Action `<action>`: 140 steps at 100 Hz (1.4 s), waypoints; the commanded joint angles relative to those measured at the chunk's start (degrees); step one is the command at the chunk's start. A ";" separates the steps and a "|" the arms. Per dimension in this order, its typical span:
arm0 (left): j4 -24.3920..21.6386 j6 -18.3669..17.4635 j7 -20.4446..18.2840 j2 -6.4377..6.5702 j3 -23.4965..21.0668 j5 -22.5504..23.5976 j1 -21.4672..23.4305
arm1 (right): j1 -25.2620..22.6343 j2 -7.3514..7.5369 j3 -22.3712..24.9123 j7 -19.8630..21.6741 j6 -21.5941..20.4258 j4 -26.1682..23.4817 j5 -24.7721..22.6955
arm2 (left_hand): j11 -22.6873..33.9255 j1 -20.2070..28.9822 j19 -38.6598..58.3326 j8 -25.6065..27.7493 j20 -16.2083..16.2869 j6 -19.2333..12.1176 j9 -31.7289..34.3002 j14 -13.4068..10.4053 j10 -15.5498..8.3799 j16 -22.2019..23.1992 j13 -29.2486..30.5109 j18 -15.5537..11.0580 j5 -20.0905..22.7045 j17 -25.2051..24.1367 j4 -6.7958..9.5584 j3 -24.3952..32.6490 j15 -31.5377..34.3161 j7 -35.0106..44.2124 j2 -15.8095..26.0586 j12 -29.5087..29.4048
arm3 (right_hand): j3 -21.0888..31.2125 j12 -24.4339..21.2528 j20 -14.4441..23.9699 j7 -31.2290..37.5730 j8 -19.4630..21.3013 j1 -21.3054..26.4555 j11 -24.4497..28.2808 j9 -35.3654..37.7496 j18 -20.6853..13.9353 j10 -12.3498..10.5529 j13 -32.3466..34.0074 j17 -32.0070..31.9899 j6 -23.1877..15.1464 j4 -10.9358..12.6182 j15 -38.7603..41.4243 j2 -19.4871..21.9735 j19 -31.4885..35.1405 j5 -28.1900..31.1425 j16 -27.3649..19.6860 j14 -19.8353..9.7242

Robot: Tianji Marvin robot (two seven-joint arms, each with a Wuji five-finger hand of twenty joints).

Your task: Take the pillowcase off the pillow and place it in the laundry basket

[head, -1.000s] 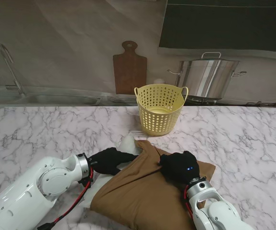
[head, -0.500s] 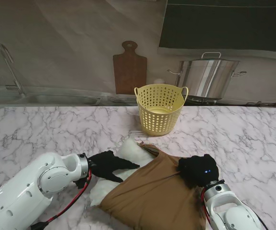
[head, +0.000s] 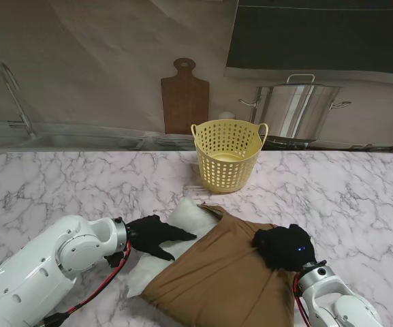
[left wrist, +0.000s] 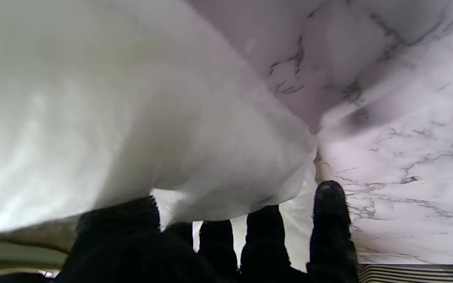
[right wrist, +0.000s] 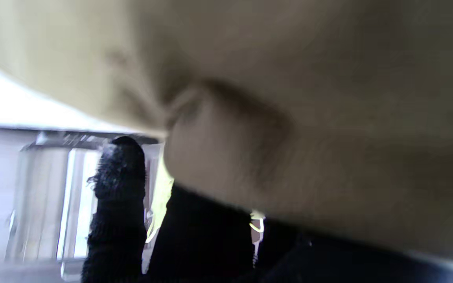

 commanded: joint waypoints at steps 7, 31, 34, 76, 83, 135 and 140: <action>2.38 0.55 2.38 -0.03 0.93 0.08 0.52 | 0.86 -0.71 -1.18 1.64 -2.92 -1.16 2.31 | 4.04 8.04 2.36 0.17 0.03 0.08 2.45 8.23 7.31 1.80 4.04 0.18 -2.01 -0.17 0.77 1.54 4.97 1.03 0.12 1.68 | -3.04 -8.50 -1.11 -0.24 -3.78 -1.85 -7.03 -16.02 2.22 3.28 -12.03 -8.39 3.17 3.10 -14.90 3.44 -5.95 -7.42 -3.77 7.10; -2.55 -0.55 8.54 -1.30 -2.55 0.35 4.28 | 2.83 -0.74 -2.40 0.62 -8.41 -2.21 3.69 | 4.16 7.61 3.71 -0.35 0.57 1.07 2.87 8.82 8.41 2.83 4.23 -0.23 -3.20 0.05 0.28 0.06 5.93 1.22 4.62 2.37 | -11.79 -12.96 -1.37 -19.46 5.03 -10.72 -8.38 -24.24 3.00 4.75 -18.78 -12.71 8.09 8.46 -20.30 9.64 -9.39 -9.43 -7.31 8.64; -3.25 -0.77 9.31 -1.45 -3.09 0.51 4.83 | 3.07 -0.75 -2.53 0.76 -8.29 -2.20 3.79 | 4.18 7.44 3.86 -0.33 0.61 1.13 2.91 8.88 8.50 2.92 4.25 -0.24 -3.23 0.07 0.25 0.08 6.02 1.25 5.05 2.42 | -11.97 -12.99 -1.38 -19.57 5.03 -10.67 -8.45 -24.49 2.99 4.86 -19.03 -12.79 8.24 8.47 -20.42 9.68 -9.44 -9.47 -7.35 8.66; -7.11 -2.61 9.81 -1.76 -3.29 -4.37 6.94 | 3.87 -0.83 -2.83 0.30 -7.57 -1.54 3.93 | 4.10 0.96 4.11 0.18 0.22 4.04 4.24 9.60 9.36 3.46 3.78 0.24 -4.06 -0.58 -0.41 -0.95 6.19 1.59 8.72 3.12 | -15.15 -13.51 -1.38 -21.19 5.36 -10.22 -8.58 -27.89 2.81 5.94 -23.40 -14.74 9.68 8.82 -22.32 10.72 -10.30 -10.97 -8.60 9.63; -6.25 -2.57 6.75 -1.16 -1.44 -5.27 5.56 | 3.25 -0.98 -2.45 -0.67 -7.39 -1.84 4.00 | 4.02 0.74 3.89 0.36 0.05 3.97 4.64 9.56 9.19 3.31 3.97 0.40 -3.42 -0.55 -0.37 -0.89 6.01 1.69 7.07 3.12 | -15.73 -13.64 -1.48 -21.59 5.37 -10.50 -8.68 -28.61 2.89 6.10 -24.52 -15.59 10.08 8.85 -22.96 11.07 -10.75 -11.48 -9.04 10.00; 2.88 9.40 -1.93 -0.12 12.97 -8.90 -7.48 | -2.56 0.07 -2.93 6.39 -7.38 -8.74 -0.30 | 4.41 1.98 3.74 1.33 -0.36 6.75 7.13 9.99 10.12 3.08 4.22 0.10 -2.17 -0.27 -0.01 -0.17 6.07 1.93 6.90 3.66 | -12.11 -21.30 -2.00 -36.26 2.28 -29.04 -18.55 -37.54 8.10 8.48 -30.09 -20.63 14.60 6.26 -30.18 3.26 -19.94 -24.01 -14.62 15.16; 3.46 10.11 -2.14 -0.12 13.64 -9.15 -8.14 | -2.41 0.31 -3.24 8.18 -7.36 -8.76 -0.91 | 4.43 2.17 3.74 1.38 -0.38 6.74 7.21 9.99 10.18 3.07 4.20 0.07 -2.16 -0.31 0.01 -0.15 6.07 1.91 6.83 3.72 | -12.00 -18.03 -0.22 -29.81 6.92 -23.18 -14.34 -34.11 7.06 7.58 -25.75 -17.94 12.11 6.45 -27.12 -0.05 -17.80 -20.51 -12.06 12.96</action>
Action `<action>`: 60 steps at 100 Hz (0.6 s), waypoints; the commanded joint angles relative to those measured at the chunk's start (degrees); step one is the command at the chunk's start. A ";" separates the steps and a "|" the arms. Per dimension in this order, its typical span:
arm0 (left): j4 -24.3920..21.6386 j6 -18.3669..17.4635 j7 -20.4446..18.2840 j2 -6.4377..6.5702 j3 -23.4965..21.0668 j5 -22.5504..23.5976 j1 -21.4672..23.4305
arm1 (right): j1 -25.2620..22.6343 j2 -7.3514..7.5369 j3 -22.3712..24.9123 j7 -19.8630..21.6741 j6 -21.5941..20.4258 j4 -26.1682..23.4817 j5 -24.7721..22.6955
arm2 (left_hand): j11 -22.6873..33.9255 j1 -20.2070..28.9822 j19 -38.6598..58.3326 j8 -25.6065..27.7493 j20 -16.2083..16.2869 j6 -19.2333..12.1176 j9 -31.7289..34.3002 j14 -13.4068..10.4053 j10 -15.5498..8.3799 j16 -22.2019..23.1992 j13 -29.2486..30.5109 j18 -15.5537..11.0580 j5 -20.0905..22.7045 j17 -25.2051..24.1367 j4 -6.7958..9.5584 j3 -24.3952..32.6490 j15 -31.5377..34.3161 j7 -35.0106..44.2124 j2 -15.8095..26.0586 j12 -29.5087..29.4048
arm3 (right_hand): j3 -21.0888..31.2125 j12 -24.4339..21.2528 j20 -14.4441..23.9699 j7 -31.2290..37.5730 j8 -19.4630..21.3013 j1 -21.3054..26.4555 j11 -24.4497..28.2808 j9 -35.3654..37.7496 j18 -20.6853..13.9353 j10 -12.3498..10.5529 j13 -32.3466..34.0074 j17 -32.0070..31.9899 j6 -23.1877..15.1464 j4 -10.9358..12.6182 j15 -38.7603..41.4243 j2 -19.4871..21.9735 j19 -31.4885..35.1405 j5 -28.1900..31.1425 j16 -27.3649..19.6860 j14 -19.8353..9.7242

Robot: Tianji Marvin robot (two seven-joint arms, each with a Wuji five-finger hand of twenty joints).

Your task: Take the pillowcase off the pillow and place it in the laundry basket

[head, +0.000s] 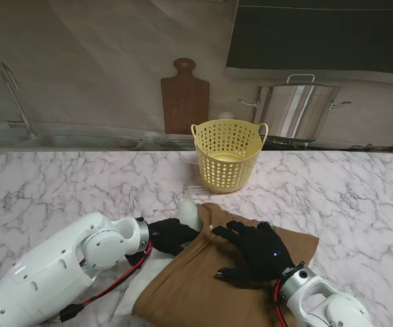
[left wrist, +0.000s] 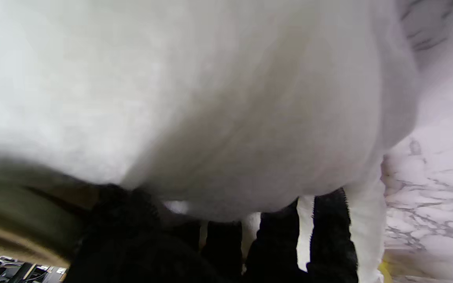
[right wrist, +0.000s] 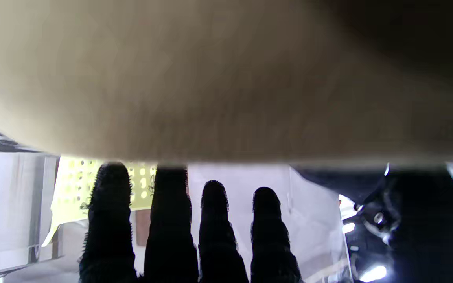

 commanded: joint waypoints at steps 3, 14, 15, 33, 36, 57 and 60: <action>3.13 1.30 -2.18 -0.02 0.94 0.20 -0.29 | -0.24 0.58 -0.90 1.38 0.26 0.55 -1.29 | 1.48 2.33 3.75 1.38 -0.43 1.89 3.55 0.16 3.45 0.17 1.31 0.05 0.43 -0.38 0.42 1.13 1.14 0.96 0.51 1.26 | -0.01 5.06 2.99 8.05 6.67 9.00 6.42 5.20 -0.10 -1.79 7.54 3.63 -3.87 -0.36 4.59 -5.12 3.34 4.52 4.44 -3.50; 3.97 1.90 -2.50 0.01 1.69 0.10 -1.11 | 0.39 0.83 -1.04 3.16 0.64 1.36 -2.00 | 1.49 2.69 3.72 1.45 -0.49 1.89 3.62 0.14 3.26 0.15 1.27 0.13 0.45 -0.42 0.46 1.16 1.11 0.94 -0.08 1.32 | 1.08 15.88 3.26 24.17 6.37 27.94 14.57 27.00 -1.98 -8.81 20.77 10.04 -12.81 -0.02 14.60 -8.44 8.90 16.91 11.70 -7.95; 4.04 1.93 -2.53 0.01 1.75 0.09 -1.17 | 0.42 0.83 -1.02 3.31 0.68 1.42 -1.88 | 1.49 2.70 3.71 1.46 -0.50 1.90 3.62 0.14 3.23 0.15 1.31 0.13 0.47 -0.43 0.45 1.15 1.12 0.95 -0.13 1.33 | 2.93 17.90 3.20 28.18 4.26 28.95 14.46 28.83 -2.07 -9.06 21.78 10.44 -13.80 -0.60 15.46 -9.31 9.36 17.20 12.26 -8.03; 4.71 1.96 -3.17 0.17 2.82 -0.29 -2.14 | -0.44 1.11 1.78 6.49 -0.89 0.91 -3.04 | 1.51 2.98 3.54 1.53 -0.64 1.65 3.68 0.00 3.06 0.07 1.29 0.03 0.59 -0.42 0.48 1.15 1.06 0.92 -1.07 1.40 | 20.74 25.86 3.23 40.88 1.28 32.19 17.40 41.38 -2.73 -10.35 30.02 14.49 -18.68 -3.59 24.00 -10.56 12.92 29.34 16.36 -8.58; 4.76 2.00 -3.28 0.20 3.01 -0.33 -2.28 | -0.83 1.17 2.59 7.16 -1.57 0.53 -3.43 | 1.52 3.09 3.52 1.52 -0.66 1.68 3.69 -0.05 2.97 0.07 1.32 0.04 0.56 -0.39 0.49 1.20 1.06 0.90 -1.15 1.40 | 21.47 26.35 3.11 41.28 1.92 32.44 17.72 41.32 -2.55 -10.52 29.92 14.33 -19.06 -3.61 24.19 -10.24 12.81 29.99 16.49 -8.61; 4.15 1.75 -4.36 0.57 3.76 1.27 -2.95 | -3.58 1.45 7.86 10.78 -4.76 -1.54 -6.90 | 1.61 3.71 3.37 1.51 -0.76 1.40 3.86 -0.24 2.75 -0.02 1.34 0.02 0.61 -0.34 0.49 1.29 0.97 0.87 -1.36 1.45 | 24.18 28.08 2.43 39.60 6.56 32.81 17.68 40.98 -2.36 -11.45 29.54 13.89 -19.96 -4.41 23.77 -9.34 12.27 31.63 16.59 -9.24; 4.06 1.72 -4.47 0.60 3.73 1.34 -2.93 | -3.86 1.46 8.40 10.81 -4.86 -1.52 -7.33 | 1.59 3.88 3.38 1.50 -0.76 1.35 3.78 -0.16 2.74 -0.03 1.40 0.01 0.60 -0.29 0.51 1.35 0.98 0.86 -1.40 1.44 | 24.36 28.16 2.39 39.52 6.79 32.79 17.65 40.97 -2.45 -11.49 29.68 13.96 -20.07 -4.45 23.74 -9.28 12.24 31.80 16.60 -9.32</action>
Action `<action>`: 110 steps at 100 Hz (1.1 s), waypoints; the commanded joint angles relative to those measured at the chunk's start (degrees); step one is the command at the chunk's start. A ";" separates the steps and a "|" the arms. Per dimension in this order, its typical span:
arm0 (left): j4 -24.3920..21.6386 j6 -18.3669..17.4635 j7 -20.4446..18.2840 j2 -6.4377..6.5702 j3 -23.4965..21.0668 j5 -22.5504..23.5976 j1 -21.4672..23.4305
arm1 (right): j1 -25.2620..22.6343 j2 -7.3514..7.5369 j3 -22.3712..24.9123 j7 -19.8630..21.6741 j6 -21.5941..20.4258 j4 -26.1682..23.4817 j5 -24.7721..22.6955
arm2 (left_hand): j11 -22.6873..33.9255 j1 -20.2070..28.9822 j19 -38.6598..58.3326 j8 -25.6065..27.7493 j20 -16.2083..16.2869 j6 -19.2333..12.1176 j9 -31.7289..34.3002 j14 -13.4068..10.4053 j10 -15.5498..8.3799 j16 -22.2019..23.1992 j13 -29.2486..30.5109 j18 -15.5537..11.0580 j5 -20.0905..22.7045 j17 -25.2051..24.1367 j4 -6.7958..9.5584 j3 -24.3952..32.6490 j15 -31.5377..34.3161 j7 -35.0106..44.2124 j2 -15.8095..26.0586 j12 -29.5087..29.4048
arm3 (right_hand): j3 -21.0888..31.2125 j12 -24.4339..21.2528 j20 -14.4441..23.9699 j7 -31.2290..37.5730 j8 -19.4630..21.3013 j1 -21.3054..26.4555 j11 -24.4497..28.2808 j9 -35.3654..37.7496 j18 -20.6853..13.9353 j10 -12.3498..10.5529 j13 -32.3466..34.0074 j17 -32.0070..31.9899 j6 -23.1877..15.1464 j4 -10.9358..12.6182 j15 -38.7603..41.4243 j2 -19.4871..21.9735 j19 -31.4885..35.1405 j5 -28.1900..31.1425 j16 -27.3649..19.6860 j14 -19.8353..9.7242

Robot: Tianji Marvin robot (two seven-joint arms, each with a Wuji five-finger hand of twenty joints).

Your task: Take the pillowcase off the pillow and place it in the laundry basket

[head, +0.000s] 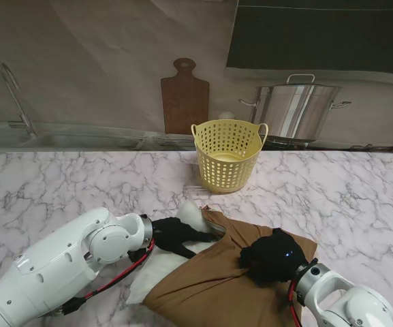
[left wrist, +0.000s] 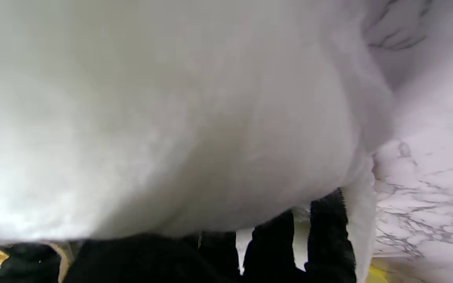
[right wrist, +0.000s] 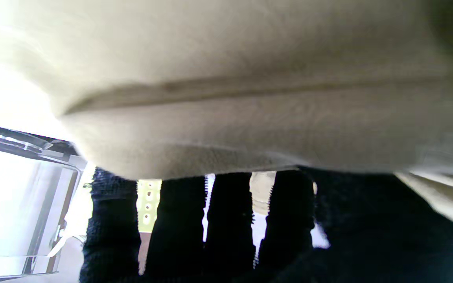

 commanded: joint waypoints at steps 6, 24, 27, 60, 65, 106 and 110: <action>1.95 0.52 -2.55 1.11 0.50 1.37 0.70 | -1.90 0.97 2.09 1.11 0.72 1.78 -1.77 | 2.31 4.15 2.57 0.75 -0.79 1.50 3.94 3.07 7.27 -0.12 1.41 1.33 0.64 -0.27 0.53 2.10 0.13 -0.13 -2.26 1.47 | 10.82 2.75 -0.15 3.88 3.68 10.37 6.58 4.43 0.26 -1.48 8.30 -0.16 -2.99 2.46 10.76 0.13 0.68 5.03 5.02 -1.12; 1.91 0.65 -3.27 1.29 0.29 1.96 0.75 | -3.04 0.98 3.56 3.33 2.68 1.73 -4.02 | 2.40 4.61 2.58 0.72 -0.79 1.29 4.09 2.94 7.13 -0.14 1.51 1.43 0.83 -0.24 0.53 2.11 0.13 -0.11 -2.26 1.49 | 10.99 3.17 -0.23 3.62 4.56 10.30 6.47 4.51 0.10 -1.54 8.45 -0.03 -3.31 2.13 10.80 0.28 0.64 5.41 5.24 -1.17; 1.95 0.72 -3.36 1.31 0.24 2.05 0.75 | -3.14 0.99 3.66 3.64 2.90 1.81 -4.28 | 2.45 4.83 2.62 0.72 -0.78 1.34 4.18 2.97 7.10 -0.14 1.57 1.37 0.91 -0.18 0.55 2.16 0.15 -0.09 -2.31 1.51 | 10.95 3.19 -0.24 3.59 4.62 10.26 6.41 4.46 0.11 -1.56 8.44 -0.03 -3.37 2.08 10.78 0.34 0.64 5.45 5.25 -1.25; -5.59 -1.60 -0.22 0.61 -12.47 9.23 10.56 | 1.53 1.07 -0.34 0.43 2.28 6.02 0.11 | 2.00 6.30 2.78 1.78 -0.91 1.34 2.93 2.90 8.51 -0.22 0.92 1.26 5.99 -0.50 0.58 2.19 -0.02 2.17 -0.52 1.28 | 9.84 2.26 -0.13 1.89 3.55 9.78 4.79 4.39 -0.29 -1.26 8.40 0.89 -2.94 1.76 9.86 1.45 1.20 4.68 5.07 -1.18; -7.89 -3.11 0.21 0.54 -15.54 11.24 12.89 | 2.80 1.09 -0.99 0.09 1.71 6.81 1.12 | 1.41 6.90 1.81 2.93 -1.64 0.81 1.86 2.68 8.68 -0.78 0.51 1.34 8.88 -0.62 0.53 2.16 -0.62 3.95 -0.33 0.82 | 9.27 1.68 -0.19 1.75 2.94 9.84 4.17 4.23 -0.15 -1.31 8.14 0.77 -2.85 1.71 9.17 1.86 1.14 4.45 4.78 -1.11; -17.28 -13.93 4.64 0.00 -35.78 16.11 28.13 | 9.67 1.31 -4.34 0.79 -1.01 11.49 6.17 | -1.95 18.54 -5.19 4.60 -5.97 -3.17 -8.73 0.54 5.22 -6.11 -4.34 1.28 9.32 -2.07 1.71 3.26 -4.67 2.65 -2.70 -4.48 | 7.68 -0.98 -0.66 1.42 0.33 9.84 1.31 3.26 0.37 -0.81 6.97 -0.07 -2.79 1.57 5.92 2.99 0.26 3.49 3.43 -0.80; -17.55 -15.09 3.30 0.27 -36.88 15.03 28.94 | 9.91 1.32 -4.46 0.79 -1.11 11.67 6.26 | -2.30 17.24 -6.20 3.72 -6.26 -3.27 -10.54 0.31 5.61 -6.76 -5.20 0.94 7.25 -2.25 2.40 3.65 -4.99 1.42 -4.06 -5.31 | 7.53 -1.21 -0.69 1.42 0.09 9.82 1.00 3.14 0.37 -0.75 6.86 -0.11 -2.79 1.57 5.63 3.05 0.23 3.42 3.31 -0.78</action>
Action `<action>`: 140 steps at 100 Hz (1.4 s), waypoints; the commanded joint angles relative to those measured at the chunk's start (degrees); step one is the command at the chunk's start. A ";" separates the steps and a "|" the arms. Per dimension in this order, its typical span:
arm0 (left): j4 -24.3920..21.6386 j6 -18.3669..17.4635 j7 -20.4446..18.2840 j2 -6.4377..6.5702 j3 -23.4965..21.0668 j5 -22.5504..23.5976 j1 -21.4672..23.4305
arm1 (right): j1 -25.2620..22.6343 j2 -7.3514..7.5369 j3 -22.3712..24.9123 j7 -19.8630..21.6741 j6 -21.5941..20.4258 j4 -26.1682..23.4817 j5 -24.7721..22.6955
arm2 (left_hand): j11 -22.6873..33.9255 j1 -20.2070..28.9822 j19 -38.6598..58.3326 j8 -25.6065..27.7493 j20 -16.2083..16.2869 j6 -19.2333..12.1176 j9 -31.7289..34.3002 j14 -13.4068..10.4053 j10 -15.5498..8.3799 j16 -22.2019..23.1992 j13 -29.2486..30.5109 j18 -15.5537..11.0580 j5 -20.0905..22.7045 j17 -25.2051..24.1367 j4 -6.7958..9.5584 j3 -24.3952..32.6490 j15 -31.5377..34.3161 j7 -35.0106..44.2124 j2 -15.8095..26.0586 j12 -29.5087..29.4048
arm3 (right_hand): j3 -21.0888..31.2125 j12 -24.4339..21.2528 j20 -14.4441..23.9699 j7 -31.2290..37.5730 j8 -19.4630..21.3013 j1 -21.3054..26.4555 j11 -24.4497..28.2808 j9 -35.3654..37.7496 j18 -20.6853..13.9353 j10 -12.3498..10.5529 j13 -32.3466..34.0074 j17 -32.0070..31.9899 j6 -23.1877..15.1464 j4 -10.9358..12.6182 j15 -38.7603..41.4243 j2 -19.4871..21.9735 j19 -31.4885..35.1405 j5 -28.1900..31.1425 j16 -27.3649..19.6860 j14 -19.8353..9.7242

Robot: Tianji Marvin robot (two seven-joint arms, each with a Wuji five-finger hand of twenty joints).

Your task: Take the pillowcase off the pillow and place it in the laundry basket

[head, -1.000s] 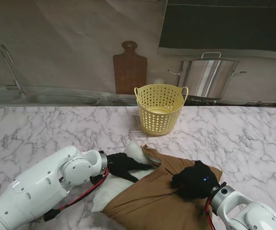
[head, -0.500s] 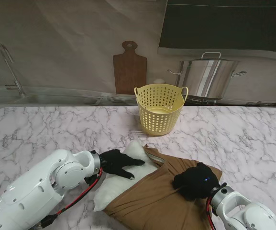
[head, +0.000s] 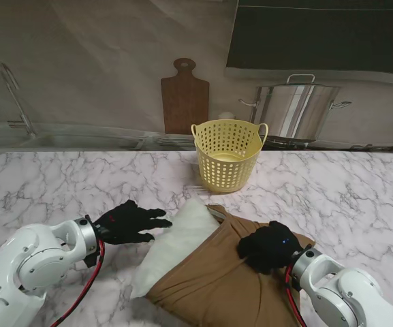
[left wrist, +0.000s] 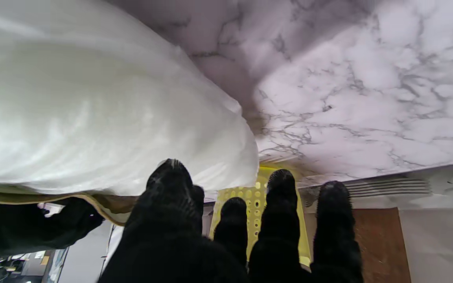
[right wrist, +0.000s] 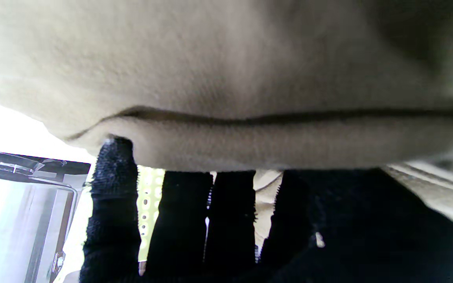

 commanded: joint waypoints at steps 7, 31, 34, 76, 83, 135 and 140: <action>-0.21 -2.29 -3.86 1.32 -1.73 -3.14 2.08 | 0.48 0.16 -0.45 0.24 -0.25 2.18 -0.23 | -1.15 -1.15 -7.87 -2.68 -1.58 -1.14 -6.55 -1.08 0.07 -2.62 -2.95 0.01 -5.94 -1.61 3.38 1.30 -1.54 -3.75 -4.57 -2.72 | 4.37 -1.51 -0.61 3.60 -1.40 8.32 -2.91 -1.65 0.46 0.13 1.38 -0.90 1.04 3.28 -1.98 3.53 0.00 3.16 -1.24 0.43; 1.83 -3.62 -4.25 1.56 -2.90 -5.04 3.18 | 1.37 0.19 -0.20 0.26 -0.71 2.55 -0.39 | -4.13 -23.38 -13.64 -5.87 -1.96 2.75 -16.99 -0.87 5.10 -5.81 -9.61 -1.37 -14.97 -3.30 1.38 0.53 -3.74 -4.94 -17.49 -8.55 | 4.02 -2.35 -0.76 3.58 -2.79 8.31 -4.31 -2.23 0.54 0.41 0.72 -1.25 1.16 3.35 -3.43 3.90 -0.33 2.99 -1.82 0.61; 2.38 -3.72 -4.08 1.57 -2.53 -5.61 3.05 | 1.39 0.19 -0.09 0.30 -0.74 2.48 -0.42 | -4.39 -24.82 -14.19 -6.60 -1.94 3.01 -17.31 -0.59 5.39 -6.02 -10.05 -1.65 -15.23 -3.31 1.18 0.70 -3.73 -5.26 -18.19 -9.03 | 4.02 -2.37 -0.77 3.65 -2.82 8.35 -4.38 -2.30 0.53 0.46 0.70 -1.25 1.17 3.36 -3.48 3.93 -0.34 3.05 -1.84 0.60; 9.38 -5.28 2.46 0.95 6.34 -9.26 -1.40 | 2.78 0.24 -1.09 0.06 -0.94 3.58 -0.23 | -3.48 -22.97 -12.06 -15.61 -1.38 5.71 -13.04 -1.89 4.36 -7.02 -6.95 -6.07 -15.20 -0.19 1.05 1.89 -2.13 -5.76 -19.62 -8.57 | 3.92 -2.35 -0.80 4.07 -3.31 8.35 -4.82 -2.50 0.42 0.45 0.48 -1.30 1.28 3.42 -4.01 4.00 -0.40 3.08 -1.96 0.51; 10.94 -5.65 4.38 0.61 8.10 -11.14 -2.31 | 3.01 0.23 -1.36 -0.25 -0.92 3.88 -0.07 | -2.74 -22.73 -10.08 -14.20 -1.47 5.35 -10.36 -2.66 3.15 -6.87 -5.17 -6.38 -15.14 0.27 0.96 1.71 -1.63 -5.00 -19.39 -7.66 | 3.93 -2.32 -0.79 4.12 -3.36 8.33 -4.82 -2.46 0.37 0.48 0.52 -1.22 1.36 3.42 -4.01 4.00 -0.36 3.08 -1.95 0.51; 15.11 -1.46 9.71 -1.20 16.42 -20.03 -6.42 | 3.96 -0.34 -3.30 -5.79 -1.64 5.68 2.41 | 19.41 2.81 22.19 29.46 7.24 5.95 36.20 5.55 5.21 9.29 24.89 4.43 21.28 14.74 -0.06 0.89 19.29 31.87 -4.64 15.01 | -4.64 -10.03 -1.48 -0.87 -15.11 -2.65 -5.41 -12.48 -0.06 3.12 -6.54 -3.71 6.82 3.91 -10.37 7.99 -1.46 -9.90 -4.92 2.04; 15.27 -0.52 10.20 -1.34 16.77 -19.50 -6.81 | 3.38 -0.50 -3.00 -7.59 -1.98 5.43 2.26 | 20.53 3.19 24.10 31.25 7.45 6.61 37.68 6.24 5.65 10.19 26.13 4.30 22.30 15.78 -0.09 1.12 21.15 33.07 -5.82 16.24 | -7.74 -12.31 -1.69 -7.00 -11.89 -6.16 -6.10 -16.46 -0.15 4.17 -9.83 -5.30 9.06 5.46 -12.71 10.12 -2.35 -10.02 -6.69 2.45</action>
